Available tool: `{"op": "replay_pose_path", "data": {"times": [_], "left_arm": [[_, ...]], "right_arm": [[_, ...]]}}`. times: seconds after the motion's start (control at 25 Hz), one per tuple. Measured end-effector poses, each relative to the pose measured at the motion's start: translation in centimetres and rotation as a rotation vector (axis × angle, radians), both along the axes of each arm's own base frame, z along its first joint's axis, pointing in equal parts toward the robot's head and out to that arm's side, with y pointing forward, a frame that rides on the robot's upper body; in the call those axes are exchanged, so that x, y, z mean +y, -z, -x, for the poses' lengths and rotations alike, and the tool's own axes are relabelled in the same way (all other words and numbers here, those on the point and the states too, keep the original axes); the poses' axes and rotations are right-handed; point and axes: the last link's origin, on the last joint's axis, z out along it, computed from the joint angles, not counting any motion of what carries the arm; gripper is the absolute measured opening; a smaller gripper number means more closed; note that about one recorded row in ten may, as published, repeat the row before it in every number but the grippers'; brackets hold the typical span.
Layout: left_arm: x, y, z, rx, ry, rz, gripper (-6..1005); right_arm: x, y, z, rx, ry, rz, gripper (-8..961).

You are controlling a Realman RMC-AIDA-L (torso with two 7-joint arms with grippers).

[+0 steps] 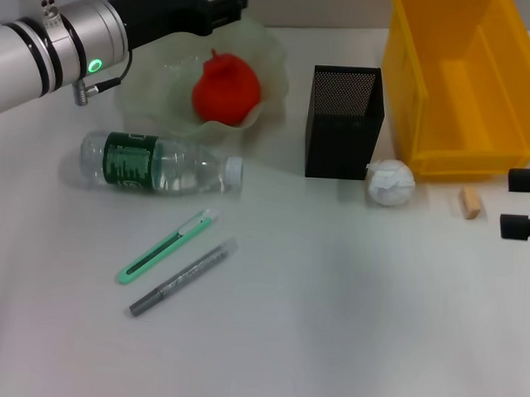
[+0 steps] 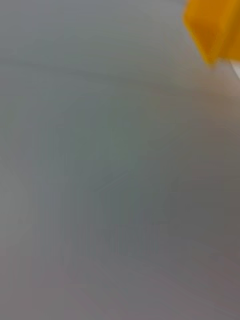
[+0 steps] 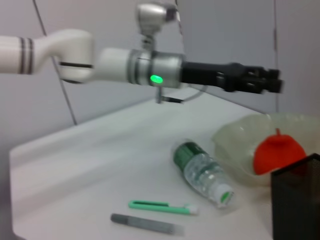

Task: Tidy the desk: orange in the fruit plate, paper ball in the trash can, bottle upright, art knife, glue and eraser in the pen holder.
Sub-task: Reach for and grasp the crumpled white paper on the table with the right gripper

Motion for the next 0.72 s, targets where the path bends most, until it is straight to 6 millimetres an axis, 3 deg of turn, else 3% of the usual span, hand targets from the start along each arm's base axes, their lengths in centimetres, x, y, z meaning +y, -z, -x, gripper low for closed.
{"op": "replay_pose_path", "data": {"times": [0.08,0.12,0.16,0.28,0.32,0.36,0.4,0.48,0.52,0.56,0.6,0.64,0.72], "left_arm": [[-0.2,0.0,0.0,0.001,0.014,0.007,660],[-2.0,-0.6,-0.5,-0.050,0.131,0.062,729],[-3.2,-1.2,-0.7,-0.079,0.204,0.094,797],[-3.2,-1.2,-0.7,-0.079,0.204,0.094,814],[-7.3,-3.3,-0.6,-0.150,0.395,0.181,820],[-9.0,-4.1,0.0,-0.173,0.445,0.217,826],[-10.3,-4.6,0.5,-0.193,0.477,0.246,831],[-10.3,-4.6,0.5,-0.193,0.477,0.246,843],[-11.6,-5.2,1.0,-0.216,0.503,0.269,849],[-11.6,-5.2,1.0,-0.216,0.503,0.269,854],[-14.0,-6.2,2.5,-0.266,0.521,0.283,860],[-14.0,-6.2,2.5,-0.266,0.521,0.283,860],[-14.7,-6.4,3.0,-0.278,0.518,0.287,860]], "right_arm": [[0.2,-0.3,0.5,-0.023,0.004,-0.001,635],[0.5,-0.7,2.1,-0.081,0.003,0.012,635],[0.5,-0.7,2.1,-0.081,0.003,0.012,635],[1.1,-0.7,5.3,-0.198,-0.008,0.035,635],[1.7,-0.1,7.1,-0.280,0.013,0.046,635],[1.7,-0.1,7.1,-0.280,0.013,0.046,635],[2.6,1.0,8.8,-0.374,0.046,0.068,635],[3.0,1.6,9.4,-0.414,0.061,0.077,635],[4.1,3.0,10.5,-0.523,0.088,0.087,635],[4.1,3.0,10.5,-0.523,0.088,0.087,635],[4.9,4.4,11.3,-0.616,0.099,0.090,635],[4.9,4.4,11.3,-0.616,0.099,0.090,635],[5.9,6.8,12.2,-0.736,0.083,0.081,635]]}}
